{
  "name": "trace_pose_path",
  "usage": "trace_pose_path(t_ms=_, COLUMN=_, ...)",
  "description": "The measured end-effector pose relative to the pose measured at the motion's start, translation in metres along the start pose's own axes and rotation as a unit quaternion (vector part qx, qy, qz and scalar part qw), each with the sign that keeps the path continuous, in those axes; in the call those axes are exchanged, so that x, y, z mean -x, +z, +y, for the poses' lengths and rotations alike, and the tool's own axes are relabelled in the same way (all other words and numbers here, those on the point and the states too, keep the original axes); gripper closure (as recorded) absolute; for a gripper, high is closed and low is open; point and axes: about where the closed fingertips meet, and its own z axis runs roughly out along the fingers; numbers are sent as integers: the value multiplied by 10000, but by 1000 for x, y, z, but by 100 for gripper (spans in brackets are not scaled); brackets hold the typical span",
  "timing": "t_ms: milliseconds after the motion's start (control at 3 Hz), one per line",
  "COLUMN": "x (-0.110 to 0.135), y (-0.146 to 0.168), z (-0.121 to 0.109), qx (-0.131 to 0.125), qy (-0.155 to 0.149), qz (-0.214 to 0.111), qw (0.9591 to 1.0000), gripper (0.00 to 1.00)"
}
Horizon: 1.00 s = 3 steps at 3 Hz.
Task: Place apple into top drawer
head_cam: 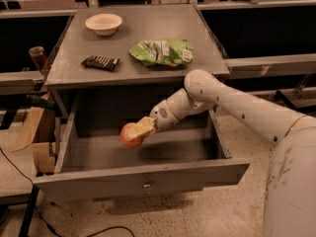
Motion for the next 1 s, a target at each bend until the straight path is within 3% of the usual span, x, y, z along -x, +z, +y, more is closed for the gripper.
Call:
trace_pose_path(t_ms=667, x=3, y=4, z=0, qx=-124, qy=-108, qz=14, qw=9999, gripper=4)
trace_pose_path(t_ms=1000, x=3, y=5, z=0, qx=-121, qy=-109, qz=17, qw=9999, gripper=0)
